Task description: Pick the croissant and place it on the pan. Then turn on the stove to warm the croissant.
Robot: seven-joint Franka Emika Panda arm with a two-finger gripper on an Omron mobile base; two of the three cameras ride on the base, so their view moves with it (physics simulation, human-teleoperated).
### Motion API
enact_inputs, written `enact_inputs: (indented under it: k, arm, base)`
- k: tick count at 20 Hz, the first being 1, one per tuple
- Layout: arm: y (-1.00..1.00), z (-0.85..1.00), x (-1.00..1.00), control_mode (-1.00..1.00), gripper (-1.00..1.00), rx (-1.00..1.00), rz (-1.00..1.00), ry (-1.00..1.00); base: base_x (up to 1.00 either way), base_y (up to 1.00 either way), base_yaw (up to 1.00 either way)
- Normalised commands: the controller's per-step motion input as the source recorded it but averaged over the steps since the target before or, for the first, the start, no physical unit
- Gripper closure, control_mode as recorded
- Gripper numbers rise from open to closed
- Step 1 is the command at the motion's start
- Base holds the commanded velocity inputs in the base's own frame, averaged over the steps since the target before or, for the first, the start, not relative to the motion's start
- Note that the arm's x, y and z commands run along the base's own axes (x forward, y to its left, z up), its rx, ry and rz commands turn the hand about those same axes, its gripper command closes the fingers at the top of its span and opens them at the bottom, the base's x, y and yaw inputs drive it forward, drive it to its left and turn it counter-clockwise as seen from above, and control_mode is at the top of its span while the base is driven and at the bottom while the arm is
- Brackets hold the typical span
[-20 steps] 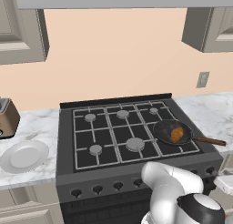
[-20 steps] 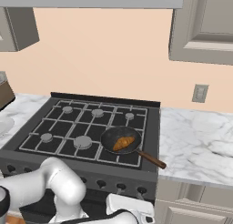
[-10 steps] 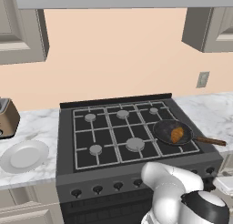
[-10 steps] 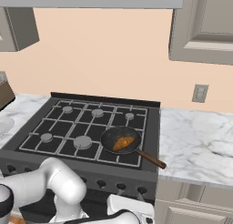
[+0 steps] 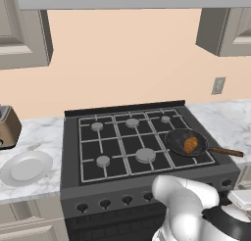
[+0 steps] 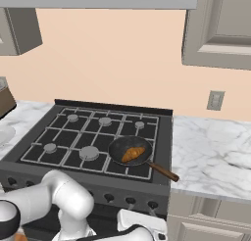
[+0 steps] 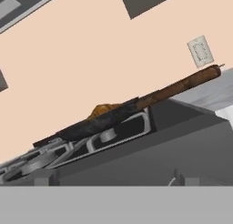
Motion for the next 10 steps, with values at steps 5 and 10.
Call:
enact_inputs:
  k: [5, 10]
  arm:
    - [-0.03, -0.12, 0.14, -1.0, -1.0, 0.0, 0.0, 0.0]
    - [-0.21, -0.1, 0.12, -1.0, -1.0, 0.0, -0.01, 0.0]
  base:
    - [0.0, 0.0, 0.0]
    - [0.0, 0.0, 0.0]
